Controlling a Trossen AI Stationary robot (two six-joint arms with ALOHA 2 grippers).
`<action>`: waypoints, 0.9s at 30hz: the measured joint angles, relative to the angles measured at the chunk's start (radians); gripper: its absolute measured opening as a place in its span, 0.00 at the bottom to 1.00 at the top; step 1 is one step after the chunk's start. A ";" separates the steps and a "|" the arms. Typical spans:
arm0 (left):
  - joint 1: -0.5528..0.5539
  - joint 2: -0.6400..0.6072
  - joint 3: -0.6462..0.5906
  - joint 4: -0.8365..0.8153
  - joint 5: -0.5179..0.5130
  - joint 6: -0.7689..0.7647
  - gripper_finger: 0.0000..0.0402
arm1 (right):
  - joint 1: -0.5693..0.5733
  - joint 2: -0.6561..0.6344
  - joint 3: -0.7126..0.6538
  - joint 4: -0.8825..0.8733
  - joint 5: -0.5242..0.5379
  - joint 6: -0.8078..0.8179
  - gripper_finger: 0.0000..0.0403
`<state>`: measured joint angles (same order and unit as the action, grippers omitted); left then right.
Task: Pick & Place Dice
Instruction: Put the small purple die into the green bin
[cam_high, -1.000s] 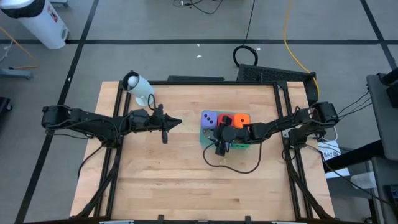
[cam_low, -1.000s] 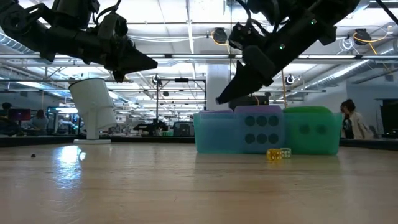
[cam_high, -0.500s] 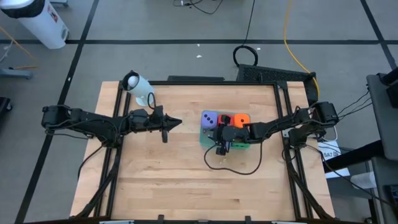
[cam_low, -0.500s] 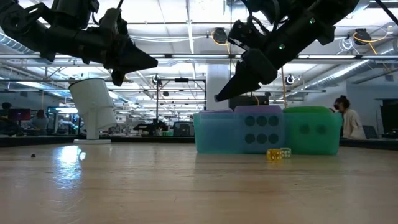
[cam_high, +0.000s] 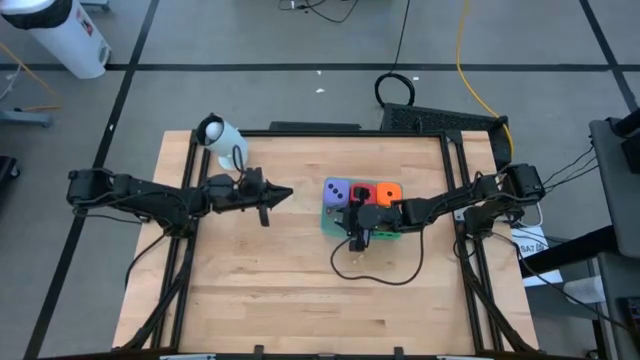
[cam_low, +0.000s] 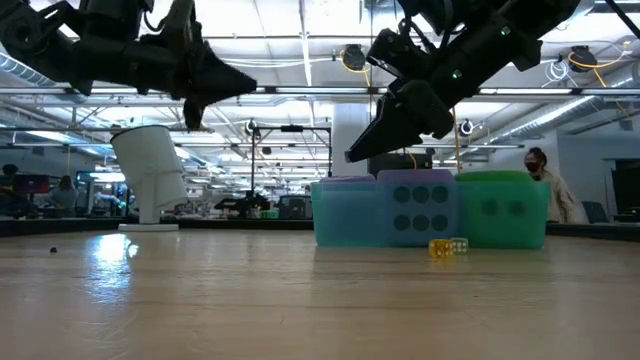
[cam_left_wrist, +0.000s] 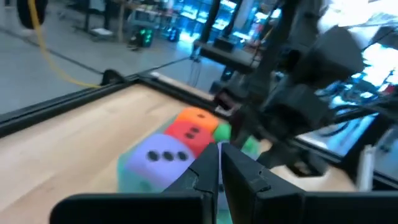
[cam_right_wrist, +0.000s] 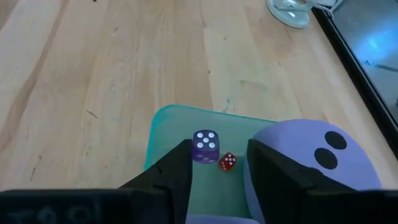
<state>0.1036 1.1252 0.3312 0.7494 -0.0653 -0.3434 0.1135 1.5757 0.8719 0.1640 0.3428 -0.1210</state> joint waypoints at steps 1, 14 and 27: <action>-0.006 0.000 0.001 0.011 0.010 0.001 0.06 | 0.000 0.000 0.000 0.000 0.000 -0.004 0.36; -0.113 0.162 0.091 0.057 0.016 0.035 0.01 | 0.000 0.000 0.000 -0.007 0.066 -0.059 0.52; -0.120 0.474 0.371 -0.112 0.056 0.068 0.00 | 0.009 0.000 0.000 -0.009 0.180 -0.063 0.56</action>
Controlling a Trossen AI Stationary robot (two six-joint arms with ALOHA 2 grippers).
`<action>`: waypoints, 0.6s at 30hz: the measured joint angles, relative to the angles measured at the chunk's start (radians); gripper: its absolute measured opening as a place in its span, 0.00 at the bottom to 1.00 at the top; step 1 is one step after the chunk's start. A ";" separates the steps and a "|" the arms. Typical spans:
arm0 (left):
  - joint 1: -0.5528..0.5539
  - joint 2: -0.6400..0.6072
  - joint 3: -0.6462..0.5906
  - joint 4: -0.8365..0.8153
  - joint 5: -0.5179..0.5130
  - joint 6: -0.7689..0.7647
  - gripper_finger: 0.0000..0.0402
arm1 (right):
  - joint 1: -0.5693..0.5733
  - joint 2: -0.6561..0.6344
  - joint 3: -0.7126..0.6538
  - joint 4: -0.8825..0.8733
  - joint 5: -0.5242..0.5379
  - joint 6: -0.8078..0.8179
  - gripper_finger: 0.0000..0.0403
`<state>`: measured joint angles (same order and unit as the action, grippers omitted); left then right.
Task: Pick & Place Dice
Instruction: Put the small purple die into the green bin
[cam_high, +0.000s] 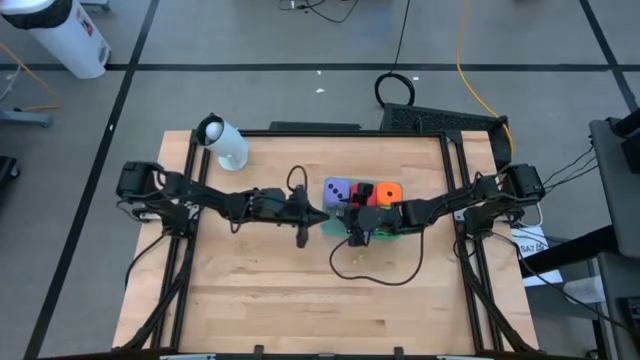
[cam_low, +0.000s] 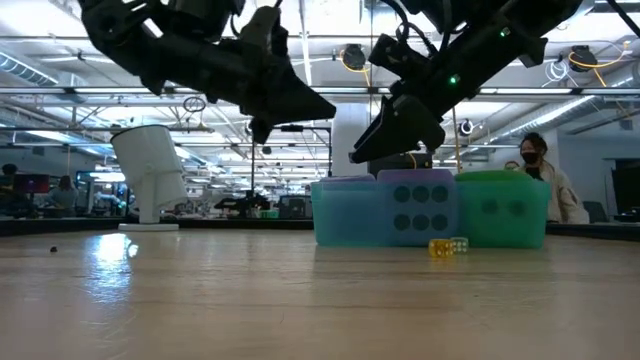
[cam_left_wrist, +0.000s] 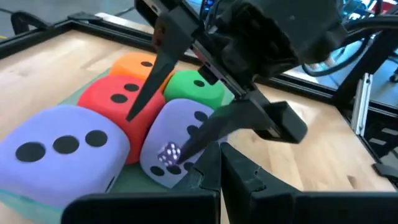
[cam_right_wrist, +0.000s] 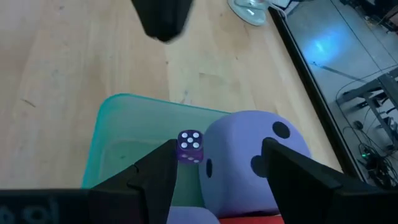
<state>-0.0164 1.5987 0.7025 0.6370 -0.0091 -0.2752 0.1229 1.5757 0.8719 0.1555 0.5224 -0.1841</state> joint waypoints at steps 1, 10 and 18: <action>0.002 0.011 0.009 0.001 0.001 0.000 0.00 | 0.002 0.000 0.000 -0.001 -0.001 0.004 0.56; 0.004 0.101 0.074 0.001 0.008 -0.002 0.00 | 0.027 0.000 0.000 -0.001 -0.003 0.014 0.56; -0.014 0.104 0.087 0.029 -0.023 0.039 0.01 | 0.030 0.000 0.000 -0.005 -0.038 -0.006 0.56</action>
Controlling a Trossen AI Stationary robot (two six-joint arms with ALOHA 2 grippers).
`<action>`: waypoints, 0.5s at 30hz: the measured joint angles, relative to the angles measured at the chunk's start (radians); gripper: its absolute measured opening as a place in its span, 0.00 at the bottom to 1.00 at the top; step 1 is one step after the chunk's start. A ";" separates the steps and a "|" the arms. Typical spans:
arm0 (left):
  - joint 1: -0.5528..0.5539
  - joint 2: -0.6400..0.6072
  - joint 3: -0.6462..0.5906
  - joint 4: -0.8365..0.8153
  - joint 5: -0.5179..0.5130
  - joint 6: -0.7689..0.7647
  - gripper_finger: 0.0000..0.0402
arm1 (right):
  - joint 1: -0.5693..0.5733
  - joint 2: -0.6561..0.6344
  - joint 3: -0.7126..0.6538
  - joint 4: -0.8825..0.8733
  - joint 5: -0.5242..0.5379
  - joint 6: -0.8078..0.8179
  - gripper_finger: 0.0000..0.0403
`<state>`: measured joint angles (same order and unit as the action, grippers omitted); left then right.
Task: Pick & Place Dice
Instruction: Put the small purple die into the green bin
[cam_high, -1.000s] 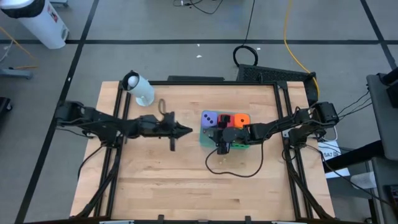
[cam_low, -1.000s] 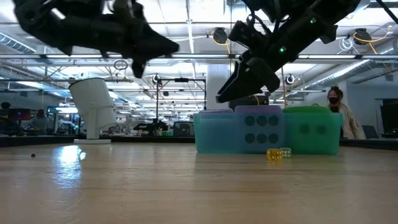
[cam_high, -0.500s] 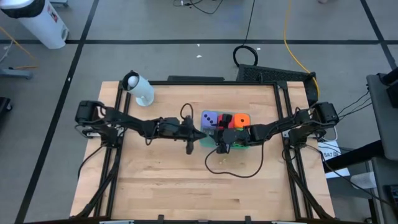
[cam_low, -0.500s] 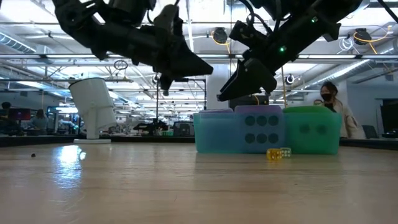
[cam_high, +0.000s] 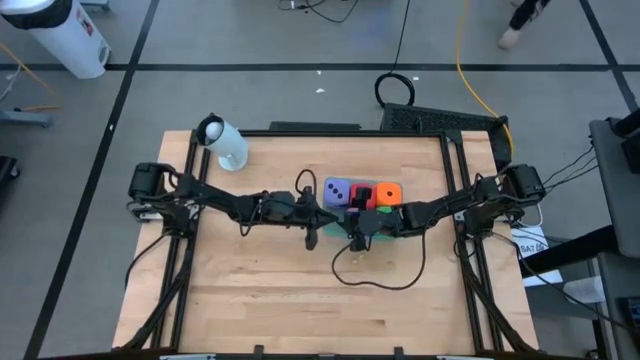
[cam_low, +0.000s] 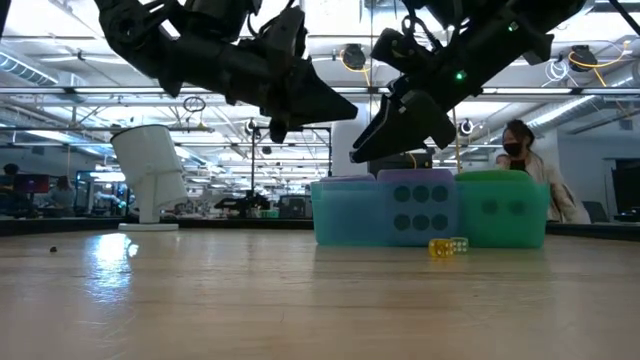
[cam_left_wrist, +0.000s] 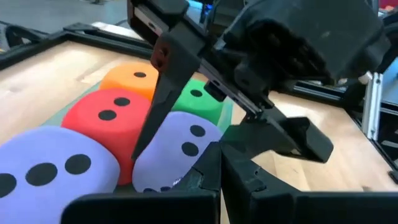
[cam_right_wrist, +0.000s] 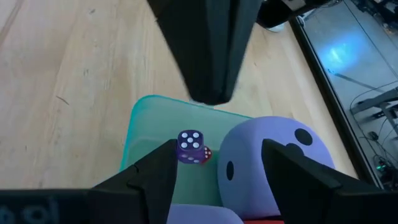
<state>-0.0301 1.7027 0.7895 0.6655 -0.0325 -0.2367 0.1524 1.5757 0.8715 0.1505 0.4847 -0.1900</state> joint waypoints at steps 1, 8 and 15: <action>-0.006 0.000 0.000 0.004 -0.018 0.001 0.01 | 0.000 0.000 0.000 -0.001 0.000 -0.006 0.56; -0.028 0.000 0.000 0.016 -0.055 0.019 0.01 | 0.000 0.000 0.000 0.004 0.008 -0.006 0.56; -0.027 0.000 0.000 -0.022 -0.065 0.014 0.01 | 0.000 0.000 0.000 0.018 0.008 0.019 0.56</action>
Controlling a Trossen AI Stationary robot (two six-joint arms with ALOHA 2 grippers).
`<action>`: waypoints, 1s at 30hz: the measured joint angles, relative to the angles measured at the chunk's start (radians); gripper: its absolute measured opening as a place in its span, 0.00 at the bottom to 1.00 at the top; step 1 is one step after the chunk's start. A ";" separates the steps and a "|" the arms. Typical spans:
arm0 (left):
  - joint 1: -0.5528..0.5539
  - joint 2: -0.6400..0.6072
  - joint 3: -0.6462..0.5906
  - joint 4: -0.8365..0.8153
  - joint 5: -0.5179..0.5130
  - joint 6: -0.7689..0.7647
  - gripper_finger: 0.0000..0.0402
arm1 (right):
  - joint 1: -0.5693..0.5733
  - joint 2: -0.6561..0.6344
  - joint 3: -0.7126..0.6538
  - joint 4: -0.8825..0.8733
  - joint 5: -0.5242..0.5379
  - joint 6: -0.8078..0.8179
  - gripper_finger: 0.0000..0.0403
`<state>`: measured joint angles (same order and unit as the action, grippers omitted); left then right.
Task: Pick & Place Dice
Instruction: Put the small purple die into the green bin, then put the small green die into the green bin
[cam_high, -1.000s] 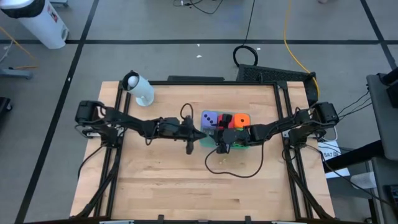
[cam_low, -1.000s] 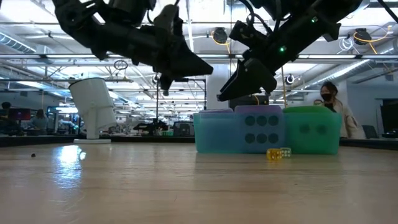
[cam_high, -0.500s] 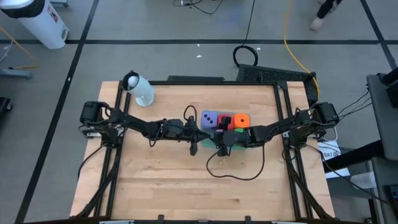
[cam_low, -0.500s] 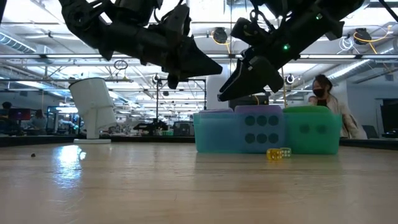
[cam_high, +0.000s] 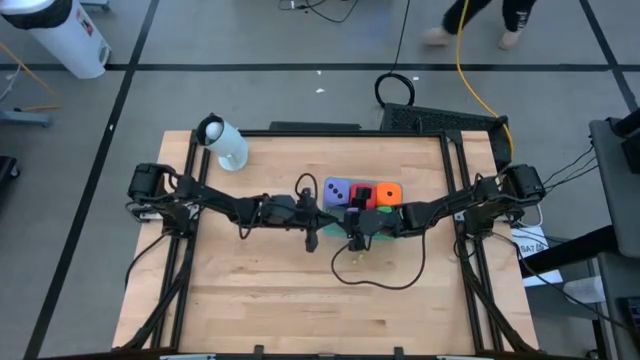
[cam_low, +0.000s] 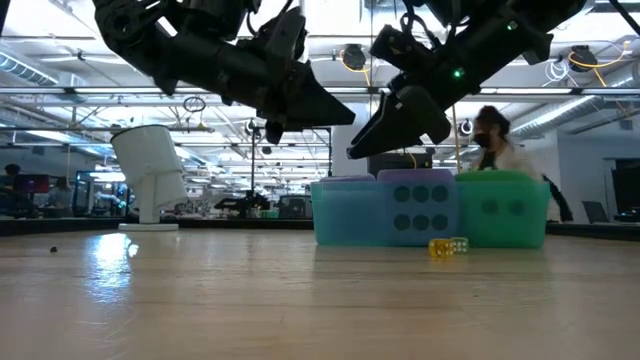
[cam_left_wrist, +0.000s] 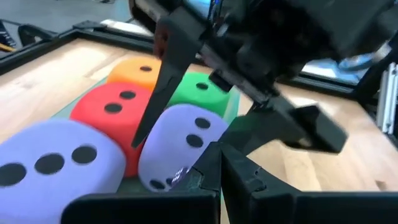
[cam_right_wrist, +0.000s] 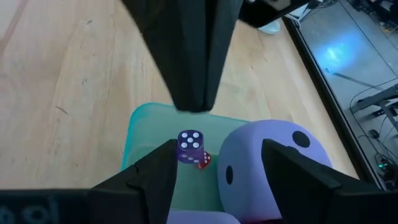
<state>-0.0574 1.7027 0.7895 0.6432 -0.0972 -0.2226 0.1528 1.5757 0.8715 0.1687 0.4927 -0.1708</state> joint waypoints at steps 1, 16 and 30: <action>0.000 0.000 0.000 -0.008 -0.006 0.000 0.01 | 0.001 0.000 0.000 0.006 0.000 0.001 0.56; 0.018 0.020 0.000 -0.063 -0.044 -0.014 0.01 | 0.022 0.000 0.000 0.091 0.004 -0.031 0.56; -0.022 -0.221 -0.077 -0.210 -0.050 0.142 0.01 | 0.138 -0.330 -0.007 -0.235 0.053 0.148 0.56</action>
<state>-0.0798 1.4815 0.7122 0.4336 -0.1470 -0.0810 0.2911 1.2456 0.8648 -0.0662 0.5461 -0.0230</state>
